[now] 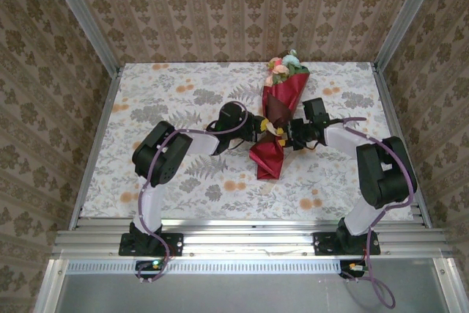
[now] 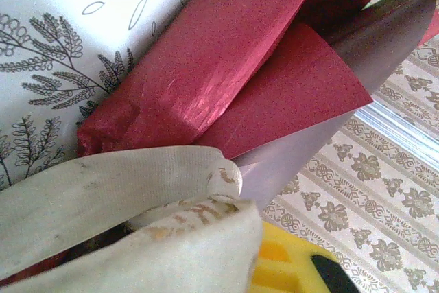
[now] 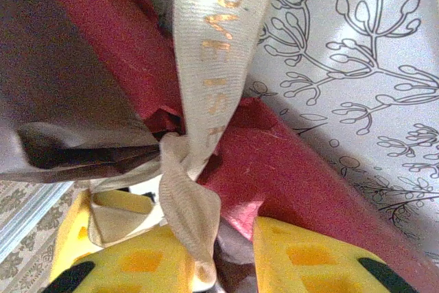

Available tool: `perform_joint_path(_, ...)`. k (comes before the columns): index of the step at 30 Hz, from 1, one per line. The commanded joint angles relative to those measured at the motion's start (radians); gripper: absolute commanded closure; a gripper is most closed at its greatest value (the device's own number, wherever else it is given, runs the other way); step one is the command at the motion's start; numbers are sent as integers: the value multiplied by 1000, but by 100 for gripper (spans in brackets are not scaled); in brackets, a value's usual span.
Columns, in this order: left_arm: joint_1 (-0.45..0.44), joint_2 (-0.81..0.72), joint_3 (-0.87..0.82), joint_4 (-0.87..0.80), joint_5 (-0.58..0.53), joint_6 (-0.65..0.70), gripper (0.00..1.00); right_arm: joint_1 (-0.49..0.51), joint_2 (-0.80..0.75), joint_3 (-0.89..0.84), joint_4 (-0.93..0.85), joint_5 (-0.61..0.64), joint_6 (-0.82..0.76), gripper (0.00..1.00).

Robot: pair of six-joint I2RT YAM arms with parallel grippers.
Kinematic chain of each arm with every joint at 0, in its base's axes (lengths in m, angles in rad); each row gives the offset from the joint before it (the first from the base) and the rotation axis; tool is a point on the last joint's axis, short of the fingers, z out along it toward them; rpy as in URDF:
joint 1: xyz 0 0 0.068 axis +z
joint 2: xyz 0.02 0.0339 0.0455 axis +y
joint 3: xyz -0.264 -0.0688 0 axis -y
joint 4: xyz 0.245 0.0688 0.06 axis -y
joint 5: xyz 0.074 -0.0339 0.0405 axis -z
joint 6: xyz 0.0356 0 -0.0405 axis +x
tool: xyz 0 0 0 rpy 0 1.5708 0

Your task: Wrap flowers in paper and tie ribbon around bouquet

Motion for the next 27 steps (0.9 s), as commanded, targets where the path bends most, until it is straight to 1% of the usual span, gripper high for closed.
perform_joint_path(1, 0, -15, -15, 24, -3, -4, 100, -7, -84, 53, -93, 61, -29, 69)
perform_joint_path(4, 2, -14, -15, 19, 1, -1, 100, -6, -126, 74, -138, 85, -36, 68)
perform_joint_path(9, 4, -15, -18, 14, 2, -1, 100, -8, -144, 75, -98, 113, 19, 67)
perform_joint_path(14, 4, -19, -21, 7, 2, 0, 100, -7, -43, 133, -48, 123, 75, 69)
perform_joint_path(17, 5, -20, -21, 6, 2, 2, 100, 5, 24, 180, -59, 109, 105, 69)
perform_joint_path(22, 5, -20, -19, 2, 3, 4, 100, 47, 26, 191, -121, 150, 139, 68)
perform_joint_path(27, 6, -20, -19, 3, 3, 3, 100, 57, 29, 140, -96, 154, 177, 68)
